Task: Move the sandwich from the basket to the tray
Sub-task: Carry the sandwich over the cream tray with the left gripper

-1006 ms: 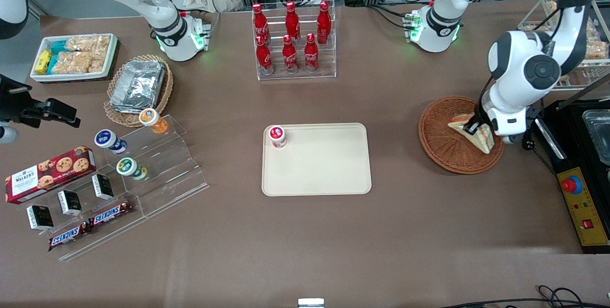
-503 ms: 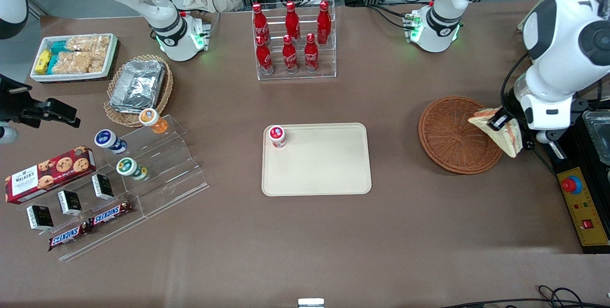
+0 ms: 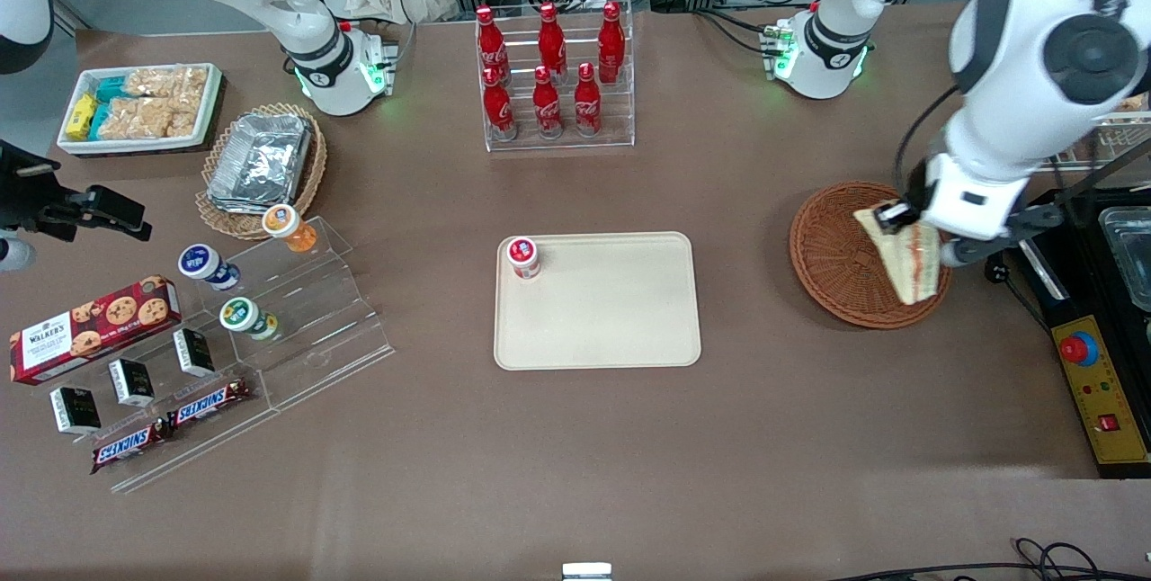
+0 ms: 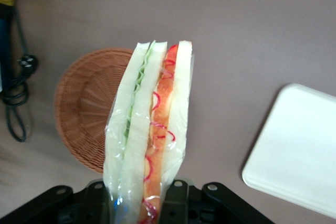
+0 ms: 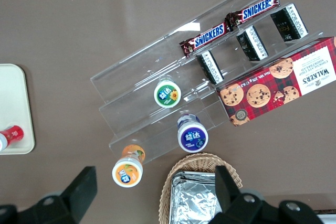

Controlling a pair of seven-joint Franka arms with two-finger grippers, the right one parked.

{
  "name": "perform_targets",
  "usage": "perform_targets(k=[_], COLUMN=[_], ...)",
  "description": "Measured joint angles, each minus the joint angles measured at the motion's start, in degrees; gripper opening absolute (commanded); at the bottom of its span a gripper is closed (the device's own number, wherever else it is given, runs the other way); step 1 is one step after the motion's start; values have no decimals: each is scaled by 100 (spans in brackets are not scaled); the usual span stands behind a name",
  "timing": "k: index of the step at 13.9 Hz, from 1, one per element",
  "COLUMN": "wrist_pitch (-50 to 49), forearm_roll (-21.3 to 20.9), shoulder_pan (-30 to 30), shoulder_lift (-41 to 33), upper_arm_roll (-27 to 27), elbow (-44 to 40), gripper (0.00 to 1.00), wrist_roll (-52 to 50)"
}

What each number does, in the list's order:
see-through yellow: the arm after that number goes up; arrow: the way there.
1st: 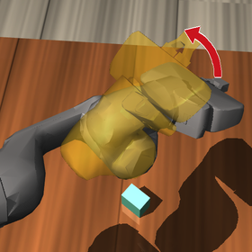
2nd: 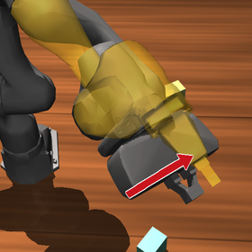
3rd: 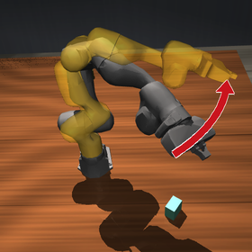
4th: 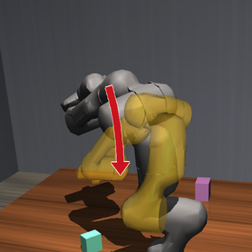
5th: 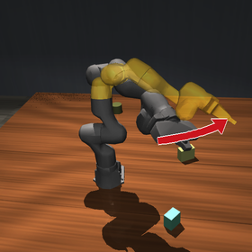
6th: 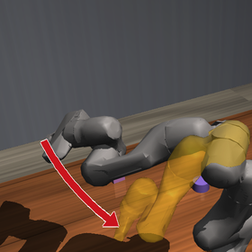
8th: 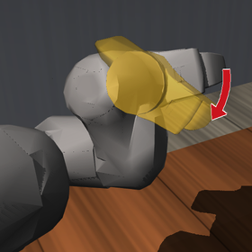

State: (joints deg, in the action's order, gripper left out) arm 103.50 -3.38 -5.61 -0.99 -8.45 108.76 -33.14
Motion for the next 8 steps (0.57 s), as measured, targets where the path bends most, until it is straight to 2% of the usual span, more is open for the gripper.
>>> perform_targets(k=[8], wrist_pitch=[266], forearm_roll=[6], shoulder_pan=[-53], shoulder_lift=[1330], upper_arm_roll=[-1437], elbow=[-578], gripper=[30], wrist_roll=[-605])
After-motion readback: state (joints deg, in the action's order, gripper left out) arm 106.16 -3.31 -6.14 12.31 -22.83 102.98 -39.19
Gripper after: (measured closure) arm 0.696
